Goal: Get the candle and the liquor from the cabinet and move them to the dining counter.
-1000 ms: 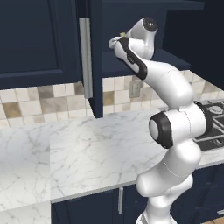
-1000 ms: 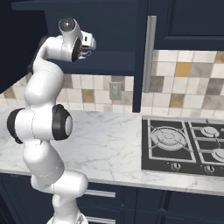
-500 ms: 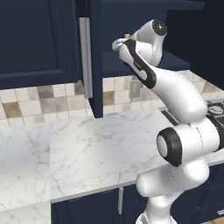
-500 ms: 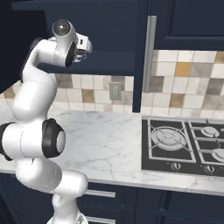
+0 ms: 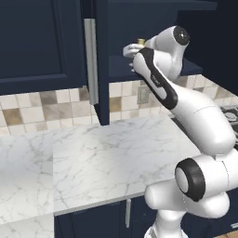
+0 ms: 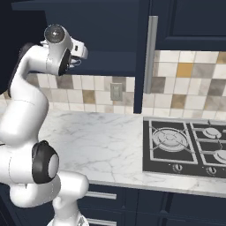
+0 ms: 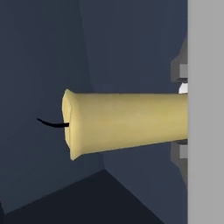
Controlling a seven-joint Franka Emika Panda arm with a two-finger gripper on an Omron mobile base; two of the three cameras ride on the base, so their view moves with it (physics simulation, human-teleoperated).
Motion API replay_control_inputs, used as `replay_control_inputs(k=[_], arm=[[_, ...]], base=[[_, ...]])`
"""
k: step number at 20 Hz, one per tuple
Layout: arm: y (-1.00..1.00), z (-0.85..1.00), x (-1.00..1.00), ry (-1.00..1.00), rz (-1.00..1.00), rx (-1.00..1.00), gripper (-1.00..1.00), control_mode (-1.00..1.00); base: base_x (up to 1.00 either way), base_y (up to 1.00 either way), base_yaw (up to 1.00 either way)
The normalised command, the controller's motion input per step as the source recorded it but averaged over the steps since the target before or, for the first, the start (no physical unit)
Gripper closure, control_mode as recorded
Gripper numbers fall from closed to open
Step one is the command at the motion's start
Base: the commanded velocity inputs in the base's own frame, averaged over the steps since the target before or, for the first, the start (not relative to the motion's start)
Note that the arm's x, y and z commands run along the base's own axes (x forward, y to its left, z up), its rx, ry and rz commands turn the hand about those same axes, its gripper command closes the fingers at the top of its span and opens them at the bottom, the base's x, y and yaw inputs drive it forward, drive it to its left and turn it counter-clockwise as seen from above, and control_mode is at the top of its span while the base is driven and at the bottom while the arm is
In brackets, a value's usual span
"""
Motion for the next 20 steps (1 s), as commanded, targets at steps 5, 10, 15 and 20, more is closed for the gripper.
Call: replay_control_inputs(k=[5,10,15,20], arm=[[0.00,0.13,-0.63,0.00,0.00,0.03,1.00,-1.00],[0.00,0.09,-0.66,0.00,0.00,0.01,1.00,-1.00],[-0.05,0.00,-0.78,0.00,0.00,0.00,1.00,-1.00],[-0.03,-0.04,-0.89,-0.02,0.00,0.00,1.00,-1.00]], base=[[0.00,0.00,0.00],[0.00,0.00,0.00],[0.00,0.00,0.00],[0.00,0.00,0.00]])
